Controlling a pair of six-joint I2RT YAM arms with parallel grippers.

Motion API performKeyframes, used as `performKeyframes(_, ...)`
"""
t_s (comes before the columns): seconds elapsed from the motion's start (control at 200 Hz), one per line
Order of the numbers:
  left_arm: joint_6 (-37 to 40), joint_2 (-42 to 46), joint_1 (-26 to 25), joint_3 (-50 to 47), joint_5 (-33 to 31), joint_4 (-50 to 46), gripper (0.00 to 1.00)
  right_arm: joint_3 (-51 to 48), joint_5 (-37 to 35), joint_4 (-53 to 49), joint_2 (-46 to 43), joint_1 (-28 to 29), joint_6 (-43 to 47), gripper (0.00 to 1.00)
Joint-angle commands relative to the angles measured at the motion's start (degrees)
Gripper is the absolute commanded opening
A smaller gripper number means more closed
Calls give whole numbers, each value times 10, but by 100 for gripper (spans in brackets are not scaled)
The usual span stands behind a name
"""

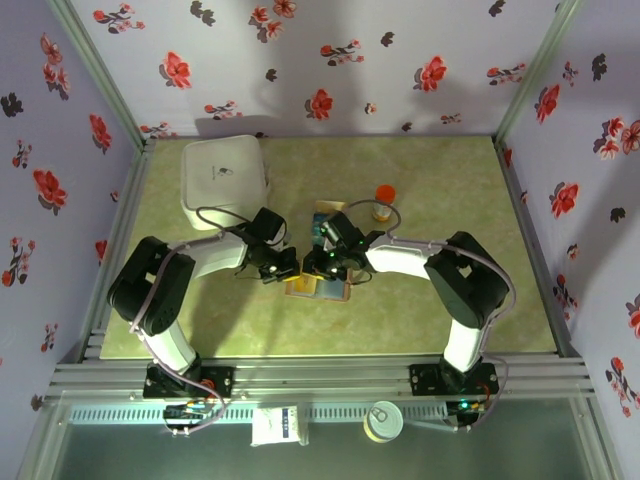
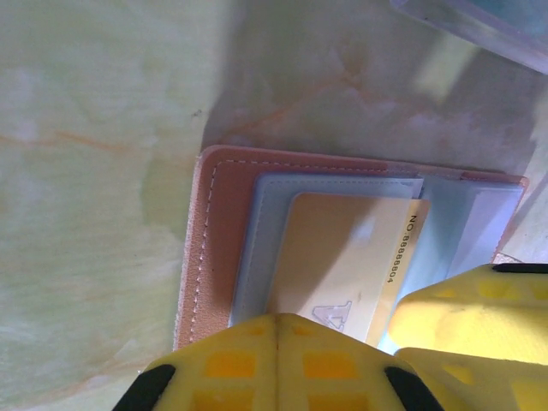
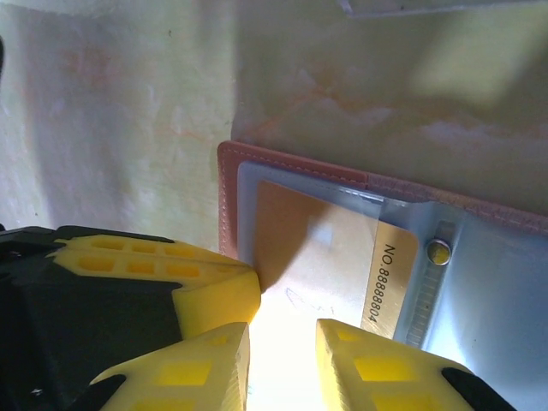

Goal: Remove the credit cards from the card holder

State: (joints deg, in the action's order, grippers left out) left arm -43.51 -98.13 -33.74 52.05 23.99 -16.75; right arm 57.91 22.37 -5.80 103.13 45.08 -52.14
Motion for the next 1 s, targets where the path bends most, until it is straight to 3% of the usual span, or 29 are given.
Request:
performKeyframes(0.0, 10, -10, 5, 0, 1, -6, 1, -8, 1, -13, 9, 6, 0, 27)
performKeyframes(0.56, 3, 19, 9, -29, -2, -7, 1, 23, -71, -131, -11, 6, 62, 27)
performKeyframes(0.995, -5, 58, 9, -22, -6, -21, 4, 14, -43, -105, -57, 6, 70, 28)
